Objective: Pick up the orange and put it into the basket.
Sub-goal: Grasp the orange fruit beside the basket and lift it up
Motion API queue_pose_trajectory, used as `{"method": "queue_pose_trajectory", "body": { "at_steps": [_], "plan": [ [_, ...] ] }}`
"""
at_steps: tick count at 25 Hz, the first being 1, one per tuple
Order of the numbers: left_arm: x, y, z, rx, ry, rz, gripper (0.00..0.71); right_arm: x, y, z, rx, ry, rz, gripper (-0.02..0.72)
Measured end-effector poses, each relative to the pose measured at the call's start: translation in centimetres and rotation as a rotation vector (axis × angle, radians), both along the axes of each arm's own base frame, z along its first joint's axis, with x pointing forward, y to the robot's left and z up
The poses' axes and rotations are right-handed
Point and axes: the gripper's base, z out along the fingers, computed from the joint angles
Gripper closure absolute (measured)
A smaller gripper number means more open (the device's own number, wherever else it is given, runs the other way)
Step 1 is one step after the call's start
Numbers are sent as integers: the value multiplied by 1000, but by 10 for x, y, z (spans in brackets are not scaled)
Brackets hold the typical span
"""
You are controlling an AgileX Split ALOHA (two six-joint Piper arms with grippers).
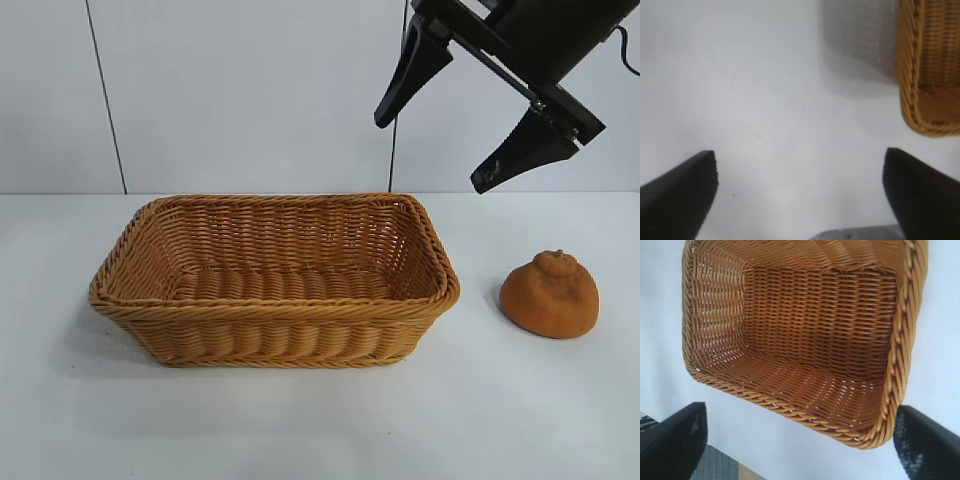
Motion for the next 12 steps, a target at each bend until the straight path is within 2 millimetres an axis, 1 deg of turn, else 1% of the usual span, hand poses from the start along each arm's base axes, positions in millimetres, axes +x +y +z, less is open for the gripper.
{"method": "queue_pose_trajectory", "body": {
  "at_steps": [2, 5, 8, 10, 12],
  "plan": [
    [-31, 3, 5, 16, -24, -3, 72, 0, 0, 0, 0, 0, 0, 10],
    [-76, 7, 3, 37, -47, -6, 72, 0, 0, 0, 0, 0, 0, 10],
    [-118, 9, -6, 38, -70, -5, 72, 0, 0, 0, 0, 0, 0, 10],
    [-144, 9, -9, 34, -131, -4, 72, 0, 0, 0, 0, 0, 0, 10],
    [-164, 10, -15, 26, -205, -1, 72, 0, 0, 0, 0, 0, 0, 10]
  ]
}}
